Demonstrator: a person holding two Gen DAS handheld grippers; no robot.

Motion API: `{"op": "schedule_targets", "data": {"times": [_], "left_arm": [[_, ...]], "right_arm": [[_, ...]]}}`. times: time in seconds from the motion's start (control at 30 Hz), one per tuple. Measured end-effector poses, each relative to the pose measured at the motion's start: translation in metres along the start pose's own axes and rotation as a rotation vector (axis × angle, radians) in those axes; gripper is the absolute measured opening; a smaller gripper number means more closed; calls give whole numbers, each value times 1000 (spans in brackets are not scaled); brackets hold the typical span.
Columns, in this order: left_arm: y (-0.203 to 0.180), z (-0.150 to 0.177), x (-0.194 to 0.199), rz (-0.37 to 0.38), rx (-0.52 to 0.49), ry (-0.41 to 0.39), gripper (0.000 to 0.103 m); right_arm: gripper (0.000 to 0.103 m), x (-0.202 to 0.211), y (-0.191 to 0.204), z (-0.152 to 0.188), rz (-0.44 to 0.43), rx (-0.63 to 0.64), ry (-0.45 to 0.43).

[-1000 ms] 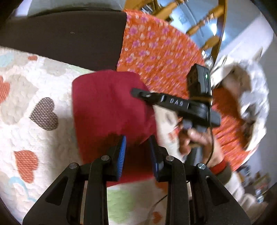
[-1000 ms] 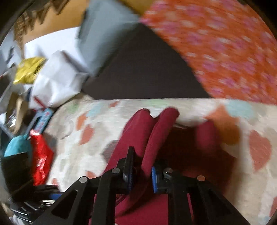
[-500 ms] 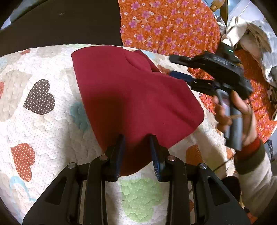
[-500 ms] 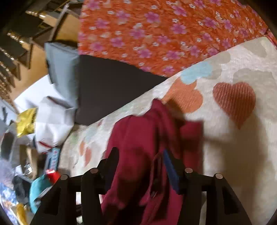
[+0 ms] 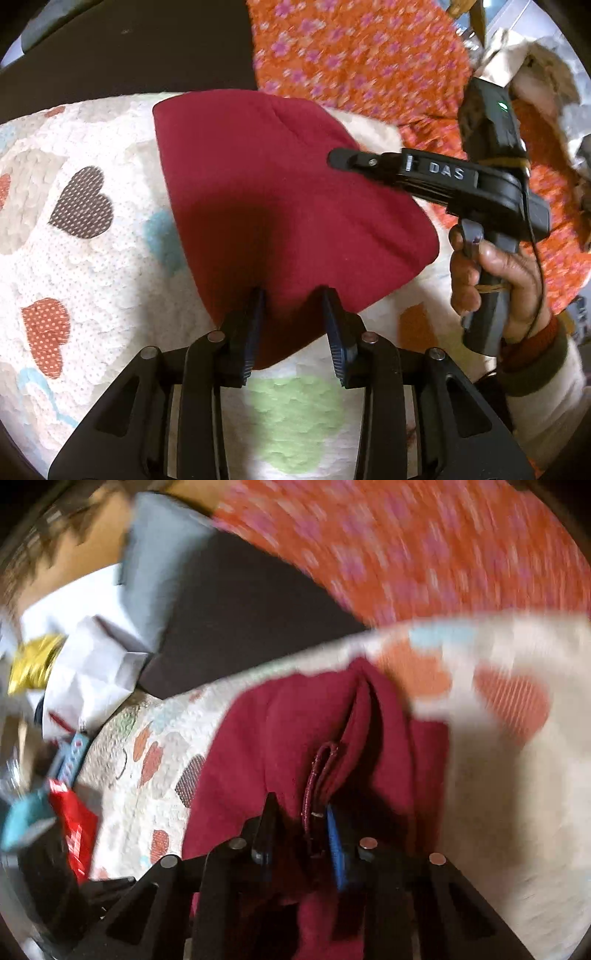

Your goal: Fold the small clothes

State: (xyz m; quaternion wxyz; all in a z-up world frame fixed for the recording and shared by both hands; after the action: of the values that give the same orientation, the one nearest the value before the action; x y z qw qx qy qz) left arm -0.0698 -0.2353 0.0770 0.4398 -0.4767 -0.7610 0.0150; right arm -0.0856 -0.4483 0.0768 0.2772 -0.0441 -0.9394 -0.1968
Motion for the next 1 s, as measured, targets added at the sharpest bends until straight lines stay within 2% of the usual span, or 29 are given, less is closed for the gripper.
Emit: {"op": "schedule_targets", "data": {"times": [0.03, 0.1, 0.23, 0.27, 0.33, 0.4, 0.47, 0.53, 0.63, 0.67, 0.73, 0.8, 0.9, 1.0], "left_arm": [[-3, -1, 1, 6, -9, -7, 32], [-10, 0, 1, -7, -47, -16, 36], [-9, 10, -18, -53, -72, 41, 36], [-8, 12, -22, -61, -69, 50, 36], [-7, 12, -23, -74, -71, 55, 36], [-8, 10, -19, -74, -66, 46, 36], [-8, 9, -16, -86, -68, 33, 36], [-7, 9, -17, -96, -71, 32, 36], [-6, 11, -19, -117, -77, 31, 36], [-7, 12, -19, -126, -85, 30, 36], [-11, 13, -20, -139, -106, 29, 36], [-16, 14, -22, -151, -122, 27, 36], [-19, 18, -22, -177, -151, 21, 36], [-23, 19, -20, -207, -180, 8, 36]], "right_arm": [[22, 13, 0, -4, 22, 18, -33], [22, 18, -11, -6, 56, -1, -40], [23, -14, -35, 15, 125, -49, 70], [23, -14, -37, 18, 120, -55, 65], [29, -3, -38, 16, 108, -63, 52], [33, 15, -34, 10, 166, -31, 26], [33, 37, -23, 8, 146, 5, -10], [33, 51, -10, 11, 78, 27, -22], [33, 48, 8, 28, 26, 79, 12], [33, 39, 10, 36, 38, 104, 38], [33, 25, 6, 51, 117, 150, 79], [33, 14, -8, 63, 153, 130, 123], [32, 15, -20, 70, 113, 69, 116], [32, 32, -12, 64, 122, 66, 98]]}}
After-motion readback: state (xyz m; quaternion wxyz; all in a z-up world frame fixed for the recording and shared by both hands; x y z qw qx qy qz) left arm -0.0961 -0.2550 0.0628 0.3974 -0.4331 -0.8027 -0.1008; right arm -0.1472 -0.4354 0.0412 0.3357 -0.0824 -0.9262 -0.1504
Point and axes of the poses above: each gripper's, at about its wrist camera, not at the fingertips, and x roughly against the way its jaws point, y to its left, z to its underside, the point moved 1 cm from there along -x, roughly the way its jaws point, and after that the axes turned 7 degrees about -y, right-handed, at the moved point
